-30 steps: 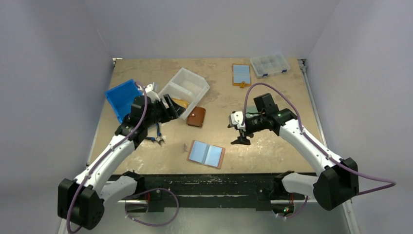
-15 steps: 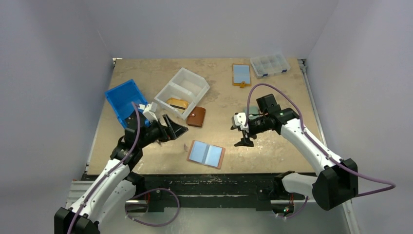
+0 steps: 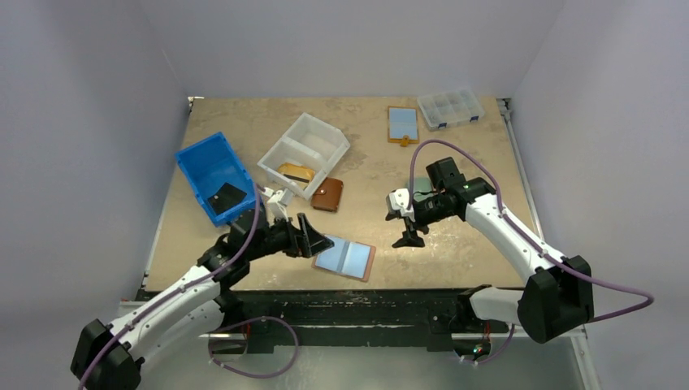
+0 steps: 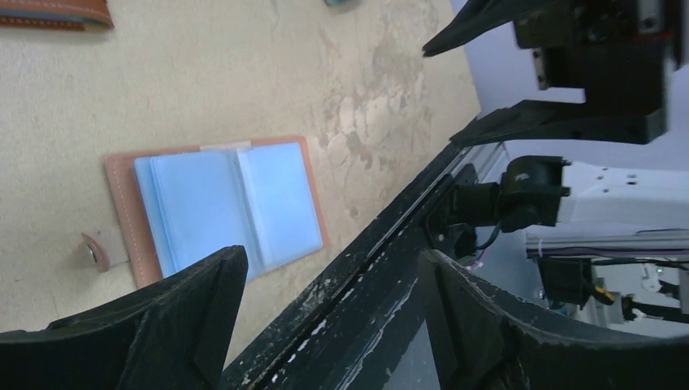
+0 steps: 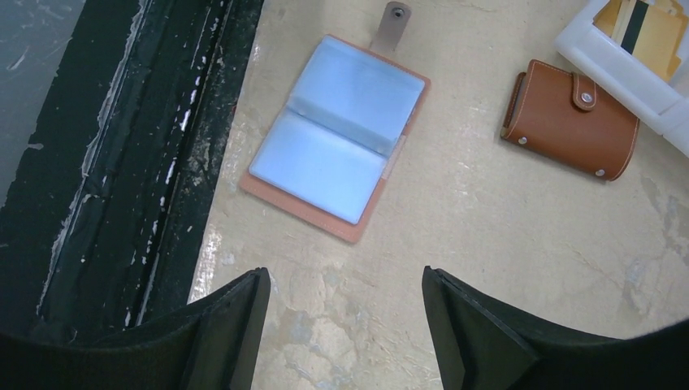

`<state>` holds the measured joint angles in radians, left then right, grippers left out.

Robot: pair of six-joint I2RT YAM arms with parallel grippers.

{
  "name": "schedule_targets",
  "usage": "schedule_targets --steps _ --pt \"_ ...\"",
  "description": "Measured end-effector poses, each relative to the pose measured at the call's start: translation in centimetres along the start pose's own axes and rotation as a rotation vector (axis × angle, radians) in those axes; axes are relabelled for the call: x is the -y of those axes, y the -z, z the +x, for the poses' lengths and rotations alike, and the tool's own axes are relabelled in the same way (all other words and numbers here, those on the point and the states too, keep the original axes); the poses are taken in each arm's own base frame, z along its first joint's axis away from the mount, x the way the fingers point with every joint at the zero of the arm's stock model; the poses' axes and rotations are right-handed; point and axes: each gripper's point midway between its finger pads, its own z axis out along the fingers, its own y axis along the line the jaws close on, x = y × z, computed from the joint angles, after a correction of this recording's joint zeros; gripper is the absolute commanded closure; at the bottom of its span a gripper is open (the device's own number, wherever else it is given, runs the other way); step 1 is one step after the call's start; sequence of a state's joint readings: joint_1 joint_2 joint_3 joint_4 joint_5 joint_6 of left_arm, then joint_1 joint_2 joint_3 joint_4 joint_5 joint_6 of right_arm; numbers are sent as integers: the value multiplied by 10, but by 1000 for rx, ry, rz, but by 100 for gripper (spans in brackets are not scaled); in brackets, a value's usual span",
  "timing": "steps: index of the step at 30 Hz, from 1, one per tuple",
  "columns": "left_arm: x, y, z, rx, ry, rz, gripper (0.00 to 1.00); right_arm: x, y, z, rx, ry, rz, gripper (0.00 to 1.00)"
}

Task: Take the credit cards out of the card holder
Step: Adjust the card holder at the center of the board.

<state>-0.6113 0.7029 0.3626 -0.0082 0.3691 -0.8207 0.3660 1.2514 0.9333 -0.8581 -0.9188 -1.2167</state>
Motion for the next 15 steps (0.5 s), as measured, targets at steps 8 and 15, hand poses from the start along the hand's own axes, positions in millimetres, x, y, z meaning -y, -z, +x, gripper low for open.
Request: schedule_targets --steps 8,15 --pt "-9 -19 35 -89 -70 -94 20 -2 0 -1 11 42 -13 23" --pt "-5 -30 48 -105 -142 -147 20 -2 -1 -1 10 66 -16 23"
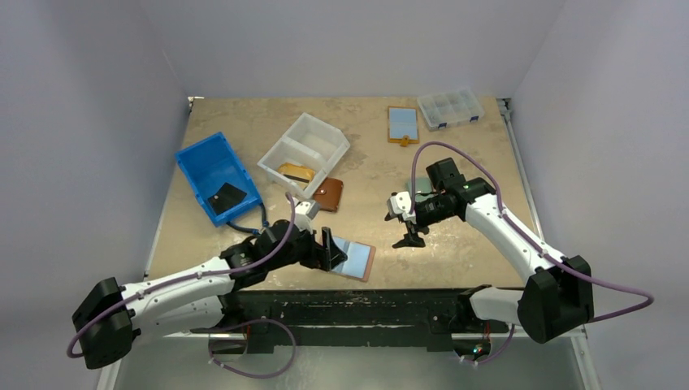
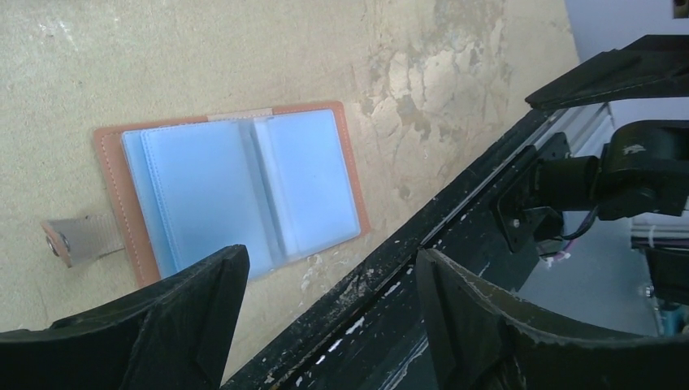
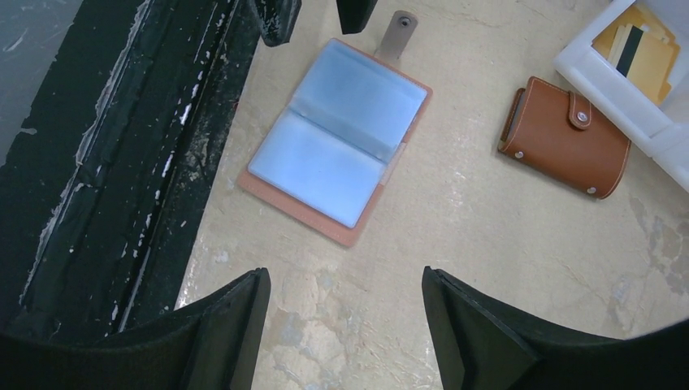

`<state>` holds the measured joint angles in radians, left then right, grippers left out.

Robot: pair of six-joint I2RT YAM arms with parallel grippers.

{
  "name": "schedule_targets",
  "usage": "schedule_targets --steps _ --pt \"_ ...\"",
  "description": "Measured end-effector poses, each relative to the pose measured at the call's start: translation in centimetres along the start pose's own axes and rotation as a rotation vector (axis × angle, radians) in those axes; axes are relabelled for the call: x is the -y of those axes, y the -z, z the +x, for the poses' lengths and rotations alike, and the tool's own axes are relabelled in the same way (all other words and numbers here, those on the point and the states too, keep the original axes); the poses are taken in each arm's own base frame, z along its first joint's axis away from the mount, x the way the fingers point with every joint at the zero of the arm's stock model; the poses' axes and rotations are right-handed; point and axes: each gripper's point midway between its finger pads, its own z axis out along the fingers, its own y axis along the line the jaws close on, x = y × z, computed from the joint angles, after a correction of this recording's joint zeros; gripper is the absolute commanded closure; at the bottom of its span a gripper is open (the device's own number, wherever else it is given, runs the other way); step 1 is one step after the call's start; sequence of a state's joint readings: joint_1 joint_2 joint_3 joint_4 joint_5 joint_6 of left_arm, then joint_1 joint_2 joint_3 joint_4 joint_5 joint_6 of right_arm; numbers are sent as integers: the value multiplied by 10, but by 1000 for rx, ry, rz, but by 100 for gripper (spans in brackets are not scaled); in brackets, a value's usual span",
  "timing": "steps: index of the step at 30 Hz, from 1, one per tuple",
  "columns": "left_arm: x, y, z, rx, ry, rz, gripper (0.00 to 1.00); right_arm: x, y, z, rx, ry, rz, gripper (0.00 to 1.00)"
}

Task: Take the credit cards out of the card holder
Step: Adjust the card holder at the center of the board.

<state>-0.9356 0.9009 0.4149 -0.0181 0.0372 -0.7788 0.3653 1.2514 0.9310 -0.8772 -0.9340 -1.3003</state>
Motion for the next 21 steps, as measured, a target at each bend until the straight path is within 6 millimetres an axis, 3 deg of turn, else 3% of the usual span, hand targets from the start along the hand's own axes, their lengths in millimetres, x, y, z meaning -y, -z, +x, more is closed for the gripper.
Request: schedule_targets --steps 15,21 --pt "16 -18 28 -35 -176 -150 23 -1 0 0 -1 8 -4 24" --pt "10 -31 39 -63 -220 -219 28 -1 0 0 -1 11 -4 24"
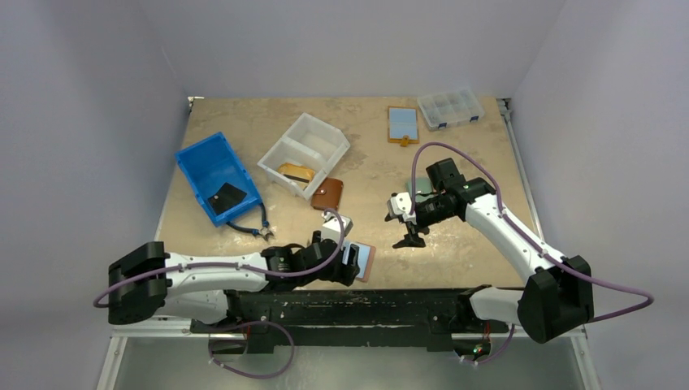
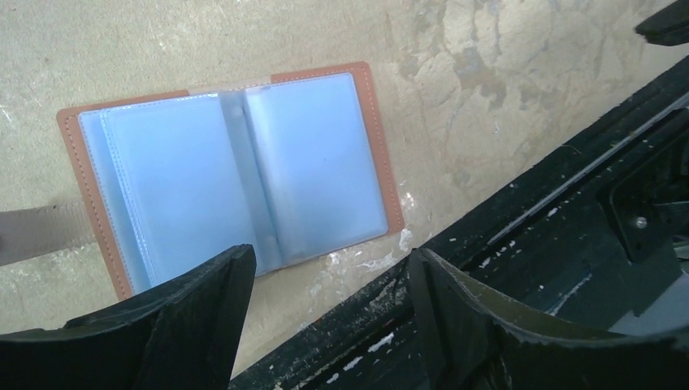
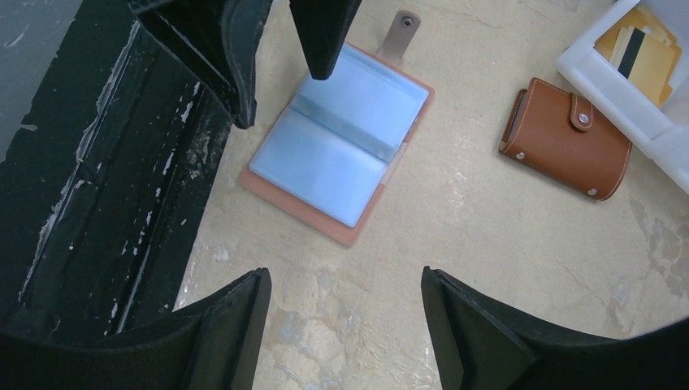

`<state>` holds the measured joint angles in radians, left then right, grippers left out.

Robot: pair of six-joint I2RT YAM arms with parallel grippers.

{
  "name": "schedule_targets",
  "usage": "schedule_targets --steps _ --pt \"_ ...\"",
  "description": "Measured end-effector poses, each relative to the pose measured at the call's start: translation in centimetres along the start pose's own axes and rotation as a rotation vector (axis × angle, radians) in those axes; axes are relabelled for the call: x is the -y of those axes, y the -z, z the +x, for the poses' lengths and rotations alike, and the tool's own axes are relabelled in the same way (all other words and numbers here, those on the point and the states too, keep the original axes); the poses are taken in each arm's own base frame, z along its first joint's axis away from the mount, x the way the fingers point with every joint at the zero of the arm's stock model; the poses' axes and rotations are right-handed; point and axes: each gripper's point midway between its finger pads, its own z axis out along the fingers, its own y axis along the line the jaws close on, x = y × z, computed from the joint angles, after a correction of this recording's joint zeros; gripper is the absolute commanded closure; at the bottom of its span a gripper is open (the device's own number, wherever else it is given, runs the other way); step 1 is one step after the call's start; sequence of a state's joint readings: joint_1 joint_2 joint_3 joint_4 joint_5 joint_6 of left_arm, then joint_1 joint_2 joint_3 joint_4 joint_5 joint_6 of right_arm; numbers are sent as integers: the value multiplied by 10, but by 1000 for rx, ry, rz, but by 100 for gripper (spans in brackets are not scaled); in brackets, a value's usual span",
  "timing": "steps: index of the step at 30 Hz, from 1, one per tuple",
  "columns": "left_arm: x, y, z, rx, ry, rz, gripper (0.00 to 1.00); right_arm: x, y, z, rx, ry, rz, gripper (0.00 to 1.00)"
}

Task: Take the credit cards out of the card holder
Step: Adjust the card holder at the center of the board.

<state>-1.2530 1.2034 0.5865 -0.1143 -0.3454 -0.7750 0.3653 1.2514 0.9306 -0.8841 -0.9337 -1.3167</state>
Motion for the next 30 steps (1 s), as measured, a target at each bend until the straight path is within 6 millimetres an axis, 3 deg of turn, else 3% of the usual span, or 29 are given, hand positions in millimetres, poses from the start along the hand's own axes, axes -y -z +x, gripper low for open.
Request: schedule_targets --steps 7,17,21,23,30 --pt "0 -21 12 -41 -36 -62 30 0 0 0 0 1 0 24" --pt "17 -42 9 -20 -72 -169 25 0 -1 2 -5 -6 -3 25" --pt "11 -50 15 -31 -85 -228 26 0 -1 2 -6 -6 -3 25" --pt "4 -55 20 -43 -98 -271 29 0 -1 2 -6 -7 -2 25" --pt "-6 -58 23 -41 -103 -335 54 0 1 3 -7 -13 0 25"
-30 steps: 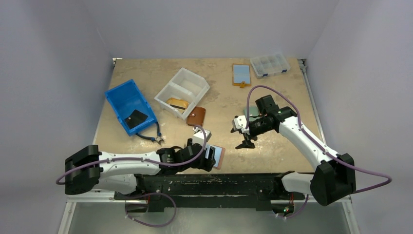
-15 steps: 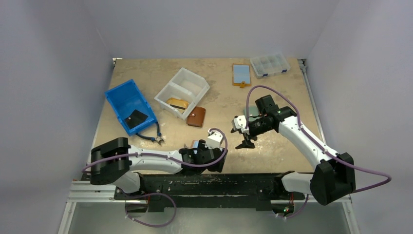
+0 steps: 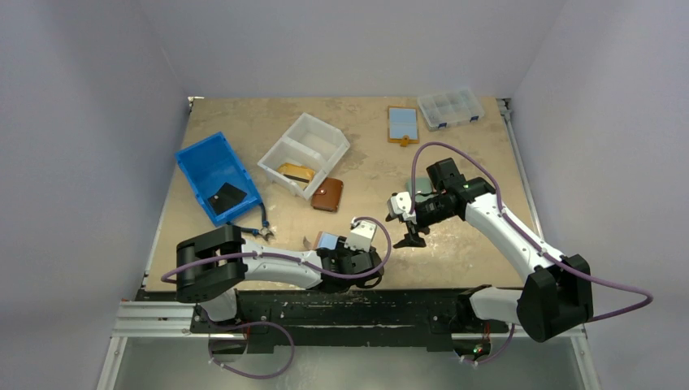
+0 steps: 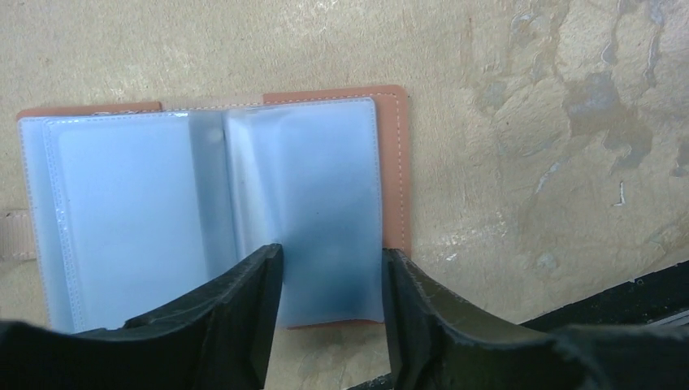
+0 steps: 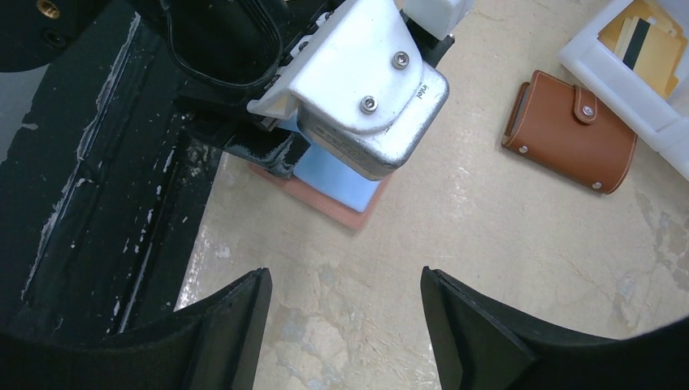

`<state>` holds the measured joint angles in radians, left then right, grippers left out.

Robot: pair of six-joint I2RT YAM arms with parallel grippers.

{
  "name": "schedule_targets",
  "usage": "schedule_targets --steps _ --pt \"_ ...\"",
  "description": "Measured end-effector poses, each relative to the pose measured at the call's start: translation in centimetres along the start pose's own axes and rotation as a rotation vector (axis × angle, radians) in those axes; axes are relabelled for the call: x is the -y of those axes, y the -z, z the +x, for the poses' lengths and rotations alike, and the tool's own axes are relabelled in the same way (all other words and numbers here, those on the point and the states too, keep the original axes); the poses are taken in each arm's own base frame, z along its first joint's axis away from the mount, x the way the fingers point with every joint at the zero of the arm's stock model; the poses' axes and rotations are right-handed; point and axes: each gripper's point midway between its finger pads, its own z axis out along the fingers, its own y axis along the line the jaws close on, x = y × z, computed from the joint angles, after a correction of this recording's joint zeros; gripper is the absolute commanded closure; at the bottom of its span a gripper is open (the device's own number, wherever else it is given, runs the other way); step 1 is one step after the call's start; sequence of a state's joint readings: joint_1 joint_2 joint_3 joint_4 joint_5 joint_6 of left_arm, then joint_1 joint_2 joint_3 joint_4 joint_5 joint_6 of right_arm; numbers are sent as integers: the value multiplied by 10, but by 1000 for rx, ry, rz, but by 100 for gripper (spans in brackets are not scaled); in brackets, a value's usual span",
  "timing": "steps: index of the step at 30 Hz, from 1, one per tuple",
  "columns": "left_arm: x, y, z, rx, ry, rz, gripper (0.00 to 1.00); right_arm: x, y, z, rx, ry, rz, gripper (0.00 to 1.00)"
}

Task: Take the credit cards out of the card holder
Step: Adjust the card holder at the center of the board.

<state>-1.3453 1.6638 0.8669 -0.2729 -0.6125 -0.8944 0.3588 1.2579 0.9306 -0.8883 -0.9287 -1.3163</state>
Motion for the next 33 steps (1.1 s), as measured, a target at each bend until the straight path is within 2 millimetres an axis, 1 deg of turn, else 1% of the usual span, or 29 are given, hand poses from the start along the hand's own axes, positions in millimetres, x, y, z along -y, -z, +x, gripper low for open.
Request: schedule_targets --steps 4,6,8,11,12,16,19,24,27,29,33 --pt "0 0 -1 6 12 -4 69 -1 0 0 0 -3 -3 25" --pt "-1 0 -2 9 15 -8 79 -1 0 0 -1 -5 -4 25" --pt "-1 2 -4 15 26 -8 86 -2 0 0 -1 -6 -4 25" --pt "-4 10 -10 33 52 9 98 -2 0 0 -1 -8 -6 25" --pt "-5 13 -12 40 59 14 100 -2 0 0 -1 -7 -5 25" --pt "-14 26 -20 75 105 49 100 -2 0 0 0 -8 -7 25" --pt "-24 31 -23 90 155 83 100 -2 -1 2 0 -16 -13 25" --pt "-47 25 -18 85 289 175 100 -2 -2 3 1 -21 -17 25" --pt "-55 24 -14 84 342 225 100 -3 -3 3 2 -25 -19 25" --pt "-51 27 -16 86 362 275 100 -3 -4 4 3 -31 -22 24" --pt "-31 37 -29 108 389 389 99 -2 -5 6 2 -59 -23 23"
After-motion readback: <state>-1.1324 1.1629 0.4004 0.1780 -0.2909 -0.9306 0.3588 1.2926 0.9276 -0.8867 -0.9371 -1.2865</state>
